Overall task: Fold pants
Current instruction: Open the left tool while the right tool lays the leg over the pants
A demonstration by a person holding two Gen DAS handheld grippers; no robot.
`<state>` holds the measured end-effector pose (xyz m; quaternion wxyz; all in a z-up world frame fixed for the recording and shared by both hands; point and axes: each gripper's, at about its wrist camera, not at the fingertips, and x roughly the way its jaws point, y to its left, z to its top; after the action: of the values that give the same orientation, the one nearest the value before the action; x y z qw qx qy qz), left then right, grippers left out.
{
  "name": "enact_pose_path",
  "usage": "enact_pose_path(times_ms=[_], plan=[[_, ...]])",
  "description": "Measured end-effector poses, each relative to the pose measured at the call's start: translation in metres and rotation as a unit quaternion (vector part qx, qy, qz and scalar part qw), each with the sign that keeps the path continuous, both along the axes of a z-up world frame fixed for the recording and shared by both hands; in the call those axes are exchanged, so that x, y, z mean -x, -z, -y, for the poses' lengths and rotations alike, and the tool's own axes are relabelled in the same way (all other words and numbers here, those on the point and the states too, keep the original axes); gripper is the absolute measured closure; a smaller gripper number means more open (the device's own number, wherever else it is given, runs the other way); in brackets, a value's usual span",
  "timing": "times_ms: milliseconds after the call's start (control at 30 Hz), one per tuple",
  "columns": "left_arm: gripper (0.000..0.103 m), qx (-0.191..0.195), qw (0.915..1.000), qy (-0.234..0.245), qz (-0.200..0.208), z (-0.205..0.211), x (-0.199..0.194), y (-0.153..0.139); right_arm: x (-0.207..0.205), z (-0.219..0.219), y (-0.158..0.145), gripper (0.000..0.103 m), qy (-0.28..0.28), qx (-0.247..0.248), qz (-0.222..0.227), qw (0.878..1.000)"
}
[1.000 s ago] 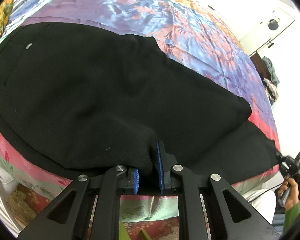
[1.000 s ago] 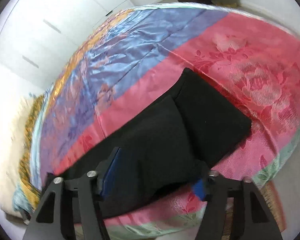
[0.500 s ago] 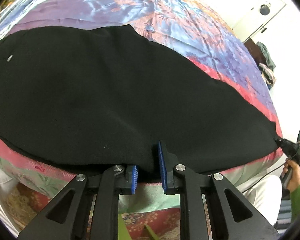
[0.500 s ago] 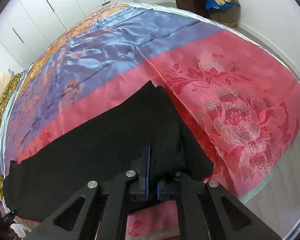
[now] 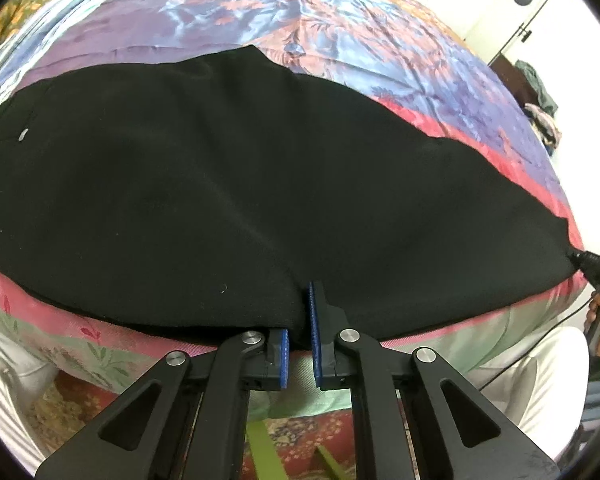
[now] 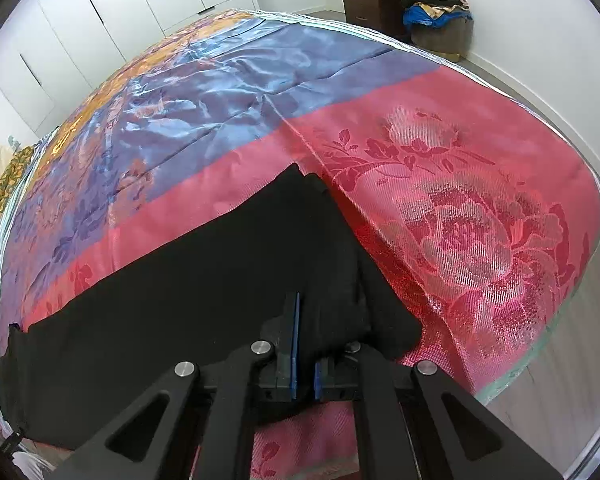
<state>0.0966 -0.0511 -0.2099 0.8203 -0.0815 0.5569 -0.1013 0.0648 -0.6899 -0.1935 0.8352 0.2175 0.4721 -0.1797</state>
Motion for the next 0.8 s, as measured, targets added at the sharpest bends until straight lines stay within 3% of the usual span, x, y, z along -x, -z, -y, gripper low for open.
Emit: enact_pose_path(times_ms=[33,100,133,167,200,233,267,333,433,533,600,667,733,800], plan=[[0.094,-0.007,1.0000,0.003,-0.004,0.002,-0.001,-0.001,0.000,0.000,0.000,0.098,0.000,0.001,0.000,1.000],[0.075,-0.025,0.9997,0.005,-0.005,0.003,0.000,-0.004,0.002,-0.001,-0.002,0.095,0.002,0.006,0.000,1.000],[0.067,-0.038,0.9992,0.010,-0.009,0.003,0.002,-0.008,0.004,0.000,-0.005,0.085,0.003,0.009,0.004,1.000],[0.047,-0.045,0.9988,0.015,-0.009,0.000,0.007,-0.012,0.006,0.000,-0.008,0.070,0.005,0.012,0.005,1.000],[0.034,-0.050,0.9985,0.019,-0.006,-0.002,0.012,-0.017,0.010,0.002,-0.010,0.061,0.007,0.012,0.010,1.000],[0.033,-0.051,0.9984,0.022,0.004,-0.007,0.019,-0.025,0.015,0.005,-0.014,0.046,0.008,0.006,0.022,1.000],[0.033,-0.052,0.9983,0.026,0.011,-0.010,0.025,-0.031,0.022,0.009,-0.020,0.042,0.012,0.006,0.033,0.999],[0.033,-0.061,0.9972,0.030,0.030,-0.016,0.036,-0.045,0.035,0.016,-0.029,0.038,0.034,0.027,0.035,0.998],[0.032,-0.071,0.9929,0.025,0.092,-0.020,0.041,-0.075,0.058,0.031,-0.045,0.038,0.071,0.024,0.063,0.995],[0.023,-0.071,0.9875,0.021,0.139,-0.016,0.028,-0.093,0.075,0.048,-0.050,0.038,0.092,-0.054,0.094,0.990],[0.023,-0.073,0.9859,0.016,0.149,-0.009,0.010,-0.093,0.082,0.054,-0.045,0.038,0.103,-0.126,0.121,0.979],[0.023,-0.067,0.9859,0.012,0.153,-0.003,-0.006,-0.089,0.085,0.054,-0.032,0.038,0.105,-0.215,0.145,0.960],[0.023,-0.058,0.9875,0.011,0.146,0.001,-0.019,-0.080,0.081,0.047,-0.018,0.038,0.099,-0.265,0.145,0.948],[0.023,-0.058,0.9887,0.008,0.138,0.003,-0.027,-0.076,0.077,0.041,-0.009,0.038,0.099,-0.271,0.133,0.948]])
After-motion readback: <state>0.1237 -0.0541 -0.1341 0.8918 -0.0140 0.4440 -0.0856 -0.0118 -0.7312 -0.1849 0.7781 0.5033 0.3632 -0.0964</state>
